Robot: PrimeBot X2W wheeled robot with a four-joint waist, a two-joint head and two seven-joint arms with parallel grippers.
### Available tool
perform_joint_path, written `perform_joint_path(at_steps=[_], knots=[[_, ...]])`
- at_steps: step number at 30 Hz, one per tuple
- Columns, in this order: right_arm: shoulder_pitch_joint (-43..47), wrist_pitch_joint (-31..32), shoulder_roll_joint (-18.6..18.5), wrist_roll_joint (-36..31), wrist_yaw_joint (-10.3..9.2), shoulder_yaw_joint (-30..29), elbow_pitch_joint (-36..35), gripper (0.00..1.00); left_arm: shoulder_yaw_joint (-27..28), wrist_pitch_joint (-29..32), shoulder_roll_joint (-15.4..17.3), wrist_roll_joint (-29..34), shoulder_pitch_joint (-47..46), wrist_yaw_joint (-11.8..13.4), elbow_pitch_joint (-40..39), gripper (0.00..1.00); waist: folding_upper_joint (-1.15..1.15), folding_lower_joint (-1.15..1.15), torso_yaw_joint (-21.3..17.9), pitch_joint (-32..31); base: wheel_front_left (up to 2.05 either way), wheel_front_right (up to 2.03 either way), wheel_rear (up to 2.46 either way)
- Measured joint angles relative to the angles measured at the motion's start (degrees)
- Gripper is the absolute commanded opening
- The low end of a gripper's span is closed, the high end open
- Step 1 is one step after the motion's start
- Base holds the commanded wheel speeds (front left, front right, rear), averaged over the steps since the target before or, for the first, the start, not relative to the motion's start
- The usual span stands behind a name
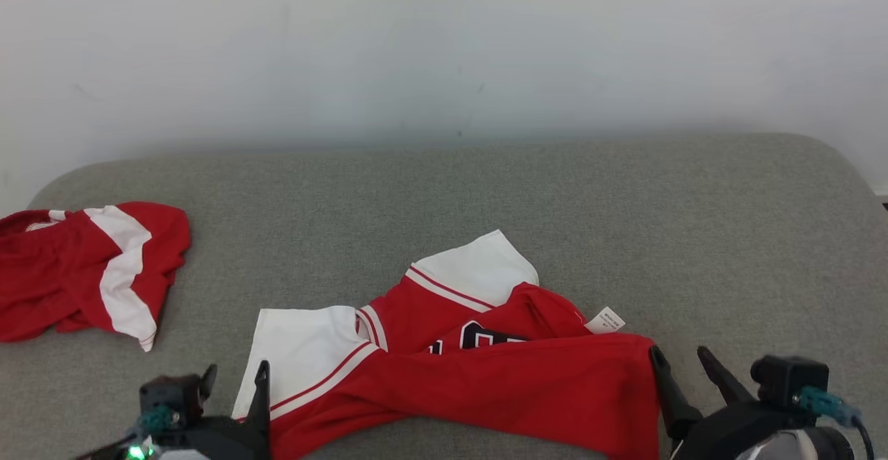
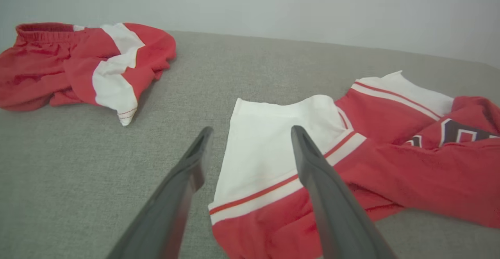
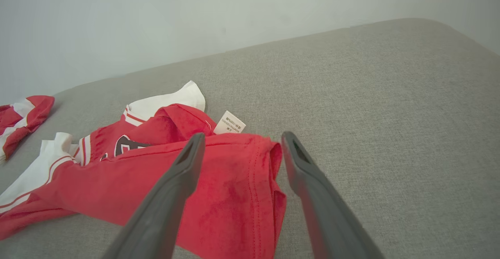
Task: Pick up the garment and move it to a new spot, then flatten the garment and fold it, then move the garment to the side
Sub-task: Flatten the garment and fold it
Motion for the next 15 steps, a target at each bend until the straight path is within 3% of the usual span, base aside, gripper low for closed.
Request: perform_joint_path(at_steps=[3, 9, 15], knots=[[-3.4, 6.5, 0.0, 0.2, 0.00, -0.6, -0.9, 1.00, -0.3, 6.4, 2.0, -0.1, -5.2, -0.2, 3.8, 1.00, 0.00, 0.00, -0.7, 0.8, 0.00, 0.00, 0.00], [-9.1, 16.8, 0.0, 0.2, 0.00, 0.3, -2.2, 1.00, 0.2, 13.7, 3.9, -0.2, -15.2, 1.4, 11.0, 1.00, 0.00, 0.01, -2.6, 4.1, 0.00, 0.00, 0.00], [-11.0, 19.2, 0.0, 0.4, 0.00, 2.6, -2.4, 1.00, 0.2, 15.4, 4.3, -0.7, -20.0, 1.8, 16.3, 1.00, 0.00, 0.01, -4.7, 7.0, 0.00, 0.00, 0.00]])
